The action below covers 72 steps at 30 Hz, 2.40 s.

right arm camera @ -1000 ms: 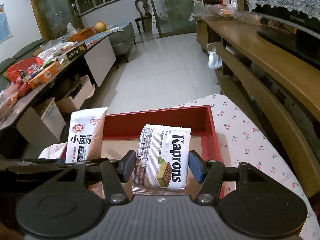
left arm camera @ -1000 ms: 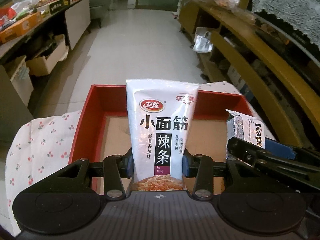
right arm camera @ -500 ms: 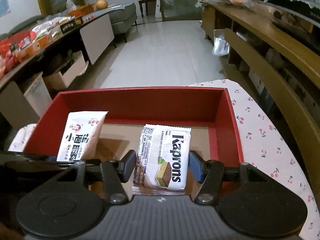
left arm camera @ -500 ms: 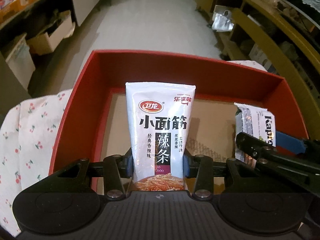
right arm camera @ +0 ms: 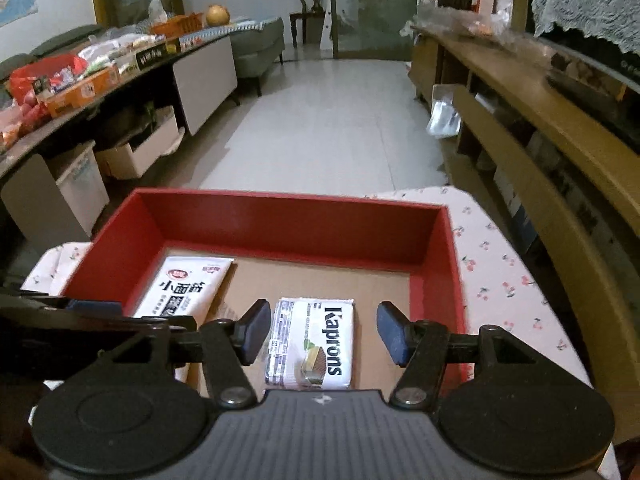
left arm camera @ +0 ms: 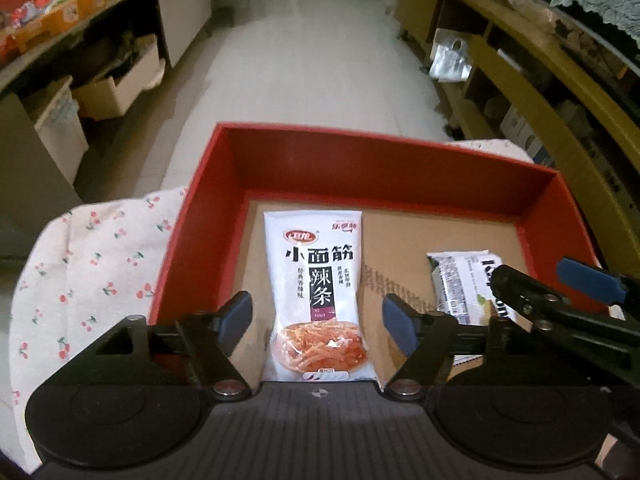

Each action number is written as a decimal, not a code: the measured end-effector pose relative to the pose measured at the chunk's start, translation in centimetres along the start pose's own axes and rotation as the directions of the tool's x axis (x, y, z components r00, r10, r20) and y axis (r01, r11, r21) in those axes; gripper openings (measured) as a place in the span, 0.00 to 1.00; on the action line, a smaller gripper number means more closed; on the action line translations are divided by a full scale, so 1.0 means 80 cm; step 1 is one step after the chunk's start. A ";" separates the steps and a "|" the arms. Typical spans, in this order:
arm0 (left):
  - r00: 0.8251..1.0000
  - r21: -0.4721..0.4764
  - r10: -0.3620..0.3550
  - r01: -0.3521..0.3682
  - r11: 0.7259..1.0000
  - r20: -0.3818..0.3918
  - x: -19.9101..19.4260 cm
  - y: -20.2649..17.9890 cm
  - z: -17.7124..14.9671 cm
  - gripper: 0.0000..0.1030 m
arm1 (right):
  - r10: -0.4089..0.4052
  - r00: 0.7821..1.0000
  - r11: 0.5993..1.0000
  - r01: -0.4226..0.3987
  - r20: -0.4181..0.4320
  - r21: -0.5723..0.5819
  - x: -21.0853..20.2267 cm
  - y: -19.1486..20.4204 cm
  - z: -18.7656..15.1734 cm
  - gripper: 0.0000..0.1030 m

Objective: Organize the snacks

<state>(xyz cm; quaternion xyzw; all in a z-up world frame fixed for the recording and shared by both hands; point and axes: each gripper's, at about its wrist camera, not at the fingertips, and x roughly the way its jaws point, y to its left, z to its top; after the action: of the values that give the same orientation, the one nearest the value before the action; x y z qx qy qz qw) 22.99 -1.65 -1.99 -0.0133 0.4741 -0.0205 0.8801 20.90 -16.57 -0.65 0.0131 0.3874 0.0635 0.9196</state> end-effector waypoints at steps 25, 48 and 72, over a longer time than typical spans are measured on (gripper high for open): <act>0.997 0.021 -0.071 0.070 0.997 0.037 -0.063 0.000 -0.034 0.81 | 0.023 0.999 0.997 -0.025 0.035 0.068 -0.073 -0.008 -0.026 0.69; 0.992 -0.153 -0.109 0.098 0.983 -0.066 -0.113 0.075 -0.141 0.82 | 0.087 0.995 0.996 -0.088 -0.040 -0.016 -0.118 0.036 -0.091 0.69; 0.999 -0.012 0.000 0.000 1.000 -0.035 -0.094 0.006 -0.165 0.72 | 0.069 0.996 0.997 -0.067 -0.062 0.041 -0.128 -0.005 -0.101 0.70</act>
<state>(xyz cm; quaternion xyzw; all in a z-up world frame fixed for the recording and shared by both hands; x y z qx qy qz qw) 7.85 -0.89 -3.03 -0.0179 0.4897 -0.0179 0.8715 8.10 -18.51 0.96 0.0421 0.4169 0.0876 0.9037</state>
